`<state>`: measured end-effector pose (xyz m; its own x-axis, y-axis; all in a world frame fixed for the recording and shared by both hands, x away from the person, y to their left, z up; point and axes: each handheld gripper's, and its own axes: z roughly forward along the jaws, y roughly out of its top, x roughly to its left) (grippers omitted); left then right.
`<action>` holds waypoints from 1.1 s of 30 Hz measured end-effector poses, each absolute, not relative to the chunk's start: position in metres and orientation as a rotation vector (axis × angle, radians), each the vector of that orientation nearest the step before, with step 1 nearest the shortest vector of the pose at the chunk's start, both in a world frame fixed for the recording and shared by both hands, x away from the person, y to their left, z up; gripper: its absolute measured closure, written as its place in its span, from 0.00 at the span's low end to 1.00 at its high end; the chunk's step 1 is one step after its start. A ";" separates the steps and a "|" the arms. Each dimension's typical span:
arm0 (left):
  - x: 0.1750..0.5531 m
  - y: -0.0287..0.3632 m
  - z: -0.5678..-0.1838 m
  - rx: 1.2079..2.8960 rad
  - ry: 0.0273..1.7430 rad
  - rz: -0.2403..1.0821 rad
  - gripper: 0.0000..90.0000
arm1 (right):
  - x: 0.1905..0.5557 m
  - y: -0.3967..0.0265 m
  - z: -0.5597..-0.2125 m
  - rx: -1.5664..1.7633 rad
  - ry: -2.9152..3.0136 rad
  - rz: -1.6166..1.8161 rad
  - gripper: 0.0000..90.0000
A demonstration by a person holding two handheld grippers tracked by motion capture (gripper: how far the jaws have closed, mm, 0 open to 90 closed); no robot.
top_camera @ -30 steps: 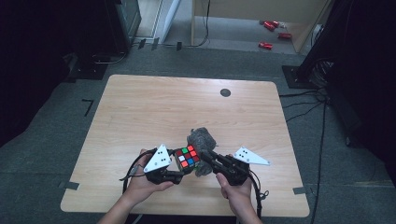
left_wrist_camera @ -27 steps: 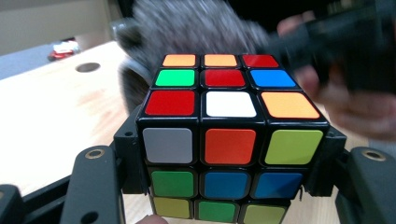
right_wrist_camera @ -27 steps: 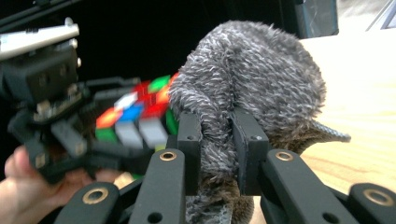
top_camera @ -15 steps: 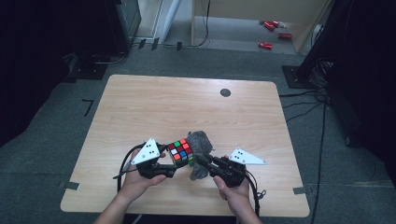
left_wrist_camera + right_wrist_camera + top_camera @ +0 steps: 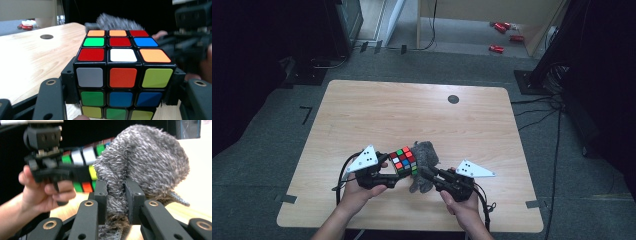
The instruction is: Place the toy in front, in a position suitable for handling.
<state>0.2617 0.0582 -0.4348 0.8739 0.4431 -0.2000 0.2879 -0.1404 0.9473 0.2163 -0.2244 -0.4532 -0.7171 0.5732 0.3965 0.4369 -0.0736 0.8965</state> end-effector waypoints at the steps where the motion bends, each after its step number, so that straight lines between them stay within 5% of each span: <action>1: 0.262 0.059 -0.434 1.728 0.571 0.144 0.39 | 0.216 -0.223 -0.454 1.127 2.074 1.910 0.84; 22: 0.258 0.048 -0.435 1.654 0.640 0.109 0.39 | 0.196 -0.173 -0.466 0.948 2.135 1.772 0.83; 33: 0.258 0.044 -0.435 1.640 0.654 0.098 0.39 | 0.202 -0.188 -0.465 1.049 1.981 1.734 0.85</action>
